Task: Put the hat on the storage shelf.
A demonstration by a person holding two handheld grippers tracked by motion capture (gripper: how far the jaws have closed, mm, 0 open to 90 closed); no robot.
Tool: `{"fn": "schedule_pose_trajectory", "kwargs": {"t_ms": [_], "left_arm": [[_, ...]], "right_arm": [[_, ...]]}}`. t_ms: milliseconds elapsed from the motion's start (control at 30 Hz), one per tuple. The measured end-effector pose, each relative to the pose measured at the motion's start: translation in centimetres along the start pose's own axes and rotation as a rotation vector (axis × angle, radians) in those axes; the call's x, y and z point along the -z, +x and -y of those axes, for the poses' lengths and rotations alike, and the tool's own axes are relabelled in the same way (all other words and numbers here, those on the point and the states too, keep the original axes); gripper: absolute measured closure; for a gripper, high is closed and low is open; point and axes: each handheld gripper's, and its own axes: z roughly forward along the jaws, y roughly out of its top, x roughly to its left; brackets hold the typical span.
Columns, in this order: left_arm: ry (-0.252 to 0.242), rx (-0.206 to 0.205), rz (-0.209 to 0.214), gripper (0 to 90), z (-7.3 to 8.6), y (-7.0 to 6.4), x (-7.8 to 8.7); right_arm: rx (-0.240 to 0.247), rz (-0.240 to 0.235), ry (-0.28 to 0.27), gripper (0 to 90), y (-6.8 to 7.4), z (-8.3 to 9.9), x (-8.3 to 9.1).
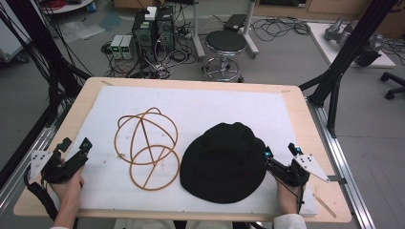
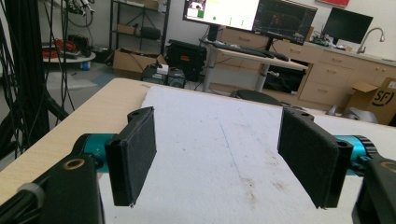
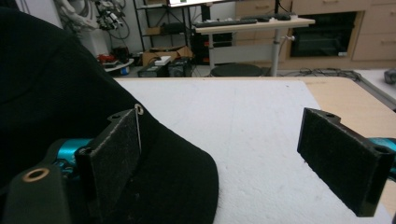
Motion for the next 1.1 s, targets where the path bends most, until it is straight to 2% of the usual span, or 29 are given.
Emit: {"fn": "schedule_pose_trajectory", "kwargs": {"t_ms": [200,233,333,367,400,500,667,800,833,933,967,1033,1100], "left_arm": [[0.005,-0.001,0.002,28.3,0.1,0.1,0.0],[0.007,0.001,0.003,28.3,0.1,0.1,-0.1],[0.007,0.004,0.005,28.3,0.1,0.1,-0.1],[0.009,0.005,0.004,28.3,0.0,0.2,-0.1],[0.009,0.005,0.004,28.3,0.0,0.2,-0.1],[0.007,0.014,0.000,28.3,0.0,0.3,0.0],[0.005,0.018,-0.001,28.3,0.0,0.4,0.0],[0.006,0.019,-0.001,28.3,0.0,0.4,0.0],[0.006,0.019,-0.001,28.4,0.0,0.4,0.0],[0.005,0.019,-0.001,28.3,0.0,0.4,0.0],[0.006,0.018,-0.001,28.3,0.0,0.4,0.0],[0.006,0.019,-0.001,28.3,0.0,0.4,0.0],[0.007,0.019,0.000,28.4,0.0,0.4,0.0]], "right_arm": [[0.005,-0.033,-0.001,12.4,0.6,-0.2,-0.1],[0.007,-0.052,-0.009,12.4,1.0,-0.3,-0.1],[0.000,-0.071,-0.018,12.4,1.3,-0.3,0.0],[-0.003,-0.094,-0.025,12.4,1.8,-0.5,0.1],[-0.003,-0.094,-0.025,12.4,1.8,-0.5,0.1],[0.038,-0.131,-0.037,12.1,2.6,-0.6,0.0],[0.029,-0.153,-0.051,12.1,3.0,-0.7,0.1],[0.005,-0.207,-0.129,12.0,3.2,-1.1,0.8],[0.005,-0.207,-0.129,12.0,3.2,-1.1,0.8],[0.027,-0.261,-0.163,12.0,3.7,-1.2,1.1],[0.054,-0.294,-0.166,12.0,4.1,-1.2,1.1],[0.062,-0.302,-0.166,11.9,4.3,-1.2,1.1],[0.077,-0.341,-0.159,12.0,5.0,-1.2,1.0]]}}
